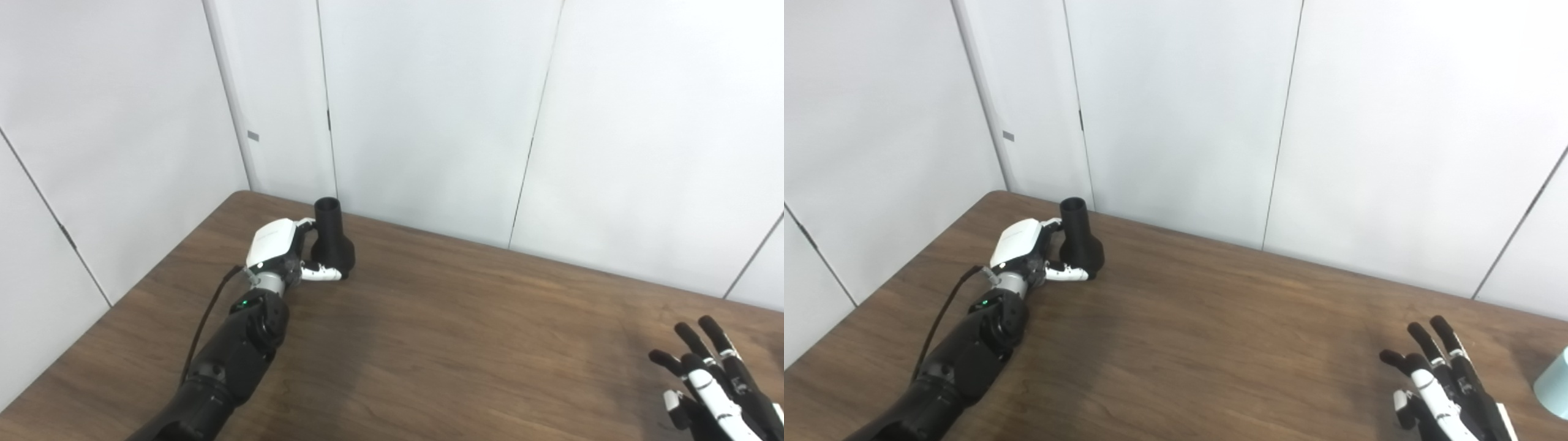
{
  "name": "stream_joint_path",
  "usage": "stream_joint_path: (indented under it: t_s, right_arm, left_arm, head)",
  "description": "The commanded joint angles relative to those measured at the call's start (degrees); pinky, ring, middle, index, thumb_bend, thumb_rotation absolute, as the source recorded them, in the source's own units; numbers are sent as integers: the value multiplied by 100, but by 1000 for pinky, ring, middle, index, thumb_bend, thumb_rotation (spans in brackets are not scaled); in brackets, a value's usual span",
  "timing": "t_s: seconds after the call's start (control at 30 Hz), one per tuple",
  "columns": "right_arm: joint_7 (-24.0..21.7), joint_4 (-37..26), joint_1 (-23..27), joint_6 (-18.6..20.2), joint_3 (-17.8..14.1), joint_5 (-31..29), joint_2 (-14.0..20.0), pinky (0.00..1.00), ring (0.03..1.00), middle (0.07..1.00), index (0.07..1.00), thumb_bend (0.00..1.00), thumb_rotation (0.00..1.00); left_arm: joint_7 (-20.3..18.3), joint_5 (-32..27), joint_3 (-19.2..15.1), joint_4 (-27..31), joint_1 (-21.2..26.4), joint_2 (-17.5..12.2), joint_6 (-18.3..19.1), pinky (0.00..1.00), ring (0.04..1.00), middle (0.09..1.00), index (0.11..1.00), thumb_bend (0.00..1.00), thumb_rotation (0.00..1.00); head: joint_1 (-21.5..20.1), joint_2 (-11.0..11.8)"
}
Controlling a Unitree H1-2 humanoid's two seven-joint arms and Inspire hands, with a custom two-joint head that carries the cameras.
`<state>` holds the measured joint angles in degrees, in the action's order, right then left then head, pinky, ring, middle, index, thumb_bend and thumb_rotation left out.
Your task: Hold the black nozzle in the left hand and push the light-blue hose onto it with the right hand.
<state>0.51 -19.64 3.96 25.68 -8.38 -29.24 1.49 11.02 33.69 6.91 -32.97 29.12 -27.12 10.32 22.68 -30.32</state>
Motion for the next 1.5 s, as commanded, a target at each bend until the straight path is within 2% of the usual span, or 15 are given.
stream_joint_path:
  t_s: [0.0, 0.1, 0.17, 0.27, 0.33, 0.37, 0.4, 0.5, 0.73, 0.9, 1.0, 1.1, 1.23, 1.33, 1.47]
  right_arm:
    - [-82, -157, 113, -79, -21, -85, -6, 0, 612, 894, 910, 169, 0]
    - [-111, -135, 109, -109, -20, -97, 8, 0, 598, 879, 903, 197, 0]
    - [-107, -118, 113, -115, -26, -93, 7, 0, 590, 873, 896, 202, 0]
    - [-93, -103, 125, -96, -39, -106, 1, 0, 603, 874, 890, 227, 2]
    - [-76, -102, 128, -81, -55, -129, -12, 0, 607, 867, 888, 238, 5]
    - [-53, -116, 130, -56, -61, -137, -22, 0, 609, 855, 882, 239, 4]
    - [-44, -127, 129, -46, -61, -139, -23, 0, 610, 852, 879, 236, 3]
    - [-18, -144, 143, -25, -56, -118, -23, 161, 602, 846, 878, 260, 22]
    - [72, -157, 178, 46, -84, -147, -71, 215, 586, 847, 873, 238, 2]
    - [95, -146, 182, 50, -95, -163, -74, 254, 571, 838, 865, 254, 2]
    - [56, -86, 195, 5, -103, -186, -70, 238, 558, 835, 863, 262, 12]
    - [44, 19, 202, -66, -95, -129, -78, 257, 549, 824, 835, 271, 14]
    - [-149, 307, 212, -277, -115, -168, -47, 315, 580, 842, 851, 309, 20]
    - [-399, 604, 225, -534, -137, -195, -11, 316, 544, 812, 828, 375, 33]
    - [-710, 990, 264, -989, -127, -89, 11, 326, 518, 763, 779, 543, 121]
  left_arm:
    - [-447, -282, 175, -390, -200, 295, 33, 720, 842, 846, 801, 885, 285]
    - [-436, -341, 168, -485, -178, 350, -72, 719, 831, 832, 799, 886, 273]
    - [-467, -365, 186, -541, -168, 359, -196, 683, 770, 779, 784, 870, 237]
    - [-542, -410, 215, -671, -147, 363, -441, 552, 608, 651, 688, 822, 140]
    - [-532, -416, 264, -781, -131, 375, -570, 545, 559, 588, 619, 804, 68]
    - [-488, -397, 304, -846, -126, 381, -658, 489, 498, 514, 547, 640, 28]
    - [-440, -367, 348, -910, -126, 389, -743, 446, 460, 484, 522, 584, 14]
    - [-375, -300, 471, -1051, -122, 395, -912, 320, 356, 426, 498, 530, 1]
    - [-228, -244, 704, -1206, -135, 374, -1005, 341, 395, 449, 496, 526, 0]
    - [-5, -194, 844, -1310, -168, 367, -1139, 306, 368, 431, 499, 524, 0]
    - [182, -105, 972, -1333, -209, 385, -1231, 336, 380, 416, 497, 524, 0]
    - [338, 108, 1239, -1294, -265, 380, -1413, 451, 485, 488, 481, 524, 0]
    - [801, 393, 1590, -1111, -394, 467, -1841, 414, 476, 465, 495, 526, 0]
    - [1095, 655, 1922, -944, -444, 522, -2124, 296, 385, 396, 499, 519, 0]
    - [1310, 939, 2396, -642, -431, 565, -2473, 259, 366, 388, 500, 519, 0]
  head:
    - [-2, -5]
    - [-5, -21]
    - [-14, -32]
    - [-30, -45]
    - [-37, -52]
    - [-37, -52]
    - [-37, -52]
    - [-30, -75]
    - [-37, -91]
    - [-41, -101]
    - [-138, -137]
    - [-350, -166]
    - [-711, -197]
    - [-963, -221]
    - [-1292, -252]
